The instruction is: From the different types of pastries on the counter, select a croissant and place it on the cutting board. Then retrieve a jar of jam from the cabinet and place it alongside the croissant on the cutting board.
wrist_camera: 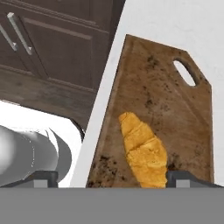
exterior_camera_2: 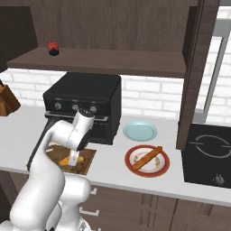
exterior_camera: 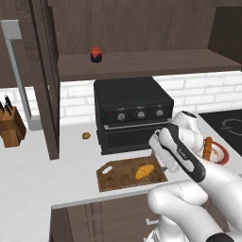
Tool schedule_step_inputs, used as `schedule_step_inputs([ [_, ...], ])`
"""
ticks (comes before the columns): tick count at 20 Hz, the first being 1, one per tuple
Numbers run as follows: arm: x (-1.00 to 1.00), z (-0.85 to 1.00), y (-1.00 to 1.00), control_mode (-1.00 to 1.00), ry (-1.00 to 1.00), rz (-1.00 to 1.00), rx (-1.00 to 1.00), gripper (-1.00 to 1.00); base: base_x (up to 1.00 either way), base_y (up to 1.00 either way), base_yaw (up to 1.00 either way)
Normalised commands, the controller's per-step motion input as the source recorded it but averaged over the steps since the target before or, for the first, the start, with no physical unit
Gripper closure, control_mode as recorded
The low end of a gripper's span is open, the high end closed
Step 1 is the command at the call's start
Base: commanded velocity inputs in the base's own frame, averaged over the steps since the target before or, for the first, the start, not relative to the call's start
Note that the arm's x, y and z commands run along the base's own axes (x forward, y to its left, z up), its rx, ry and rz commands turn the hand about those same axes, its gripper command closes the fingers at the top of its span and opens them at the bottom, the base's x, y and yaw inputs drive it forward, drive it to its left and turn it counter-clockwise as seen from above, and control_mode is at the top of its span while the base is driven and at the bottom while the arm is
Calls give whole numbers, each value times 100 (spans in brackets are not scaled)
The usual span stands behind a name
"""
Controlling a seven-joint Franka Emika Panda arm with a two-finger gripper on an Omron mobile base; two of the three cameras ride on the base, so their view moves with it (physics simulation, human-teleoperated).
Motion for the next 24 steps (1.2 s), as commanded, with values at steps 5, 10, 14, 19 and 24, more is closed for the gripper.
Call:
schedule_step_inputs([
  [5,-35,100,12,-100,0,0,15,-100,0,0,0],
  [10,-45,100,31,-100,-3,-12,34,-100,0,0,0],
  [14,-18,100,46,-100,0,-34,48,-100,0,0,0],
  [19,0,100,59,-100,0,-37,44,-100,0,0,0],
  [24,10,100,55,-100,0,-24,28,-100,0,0,0],
])
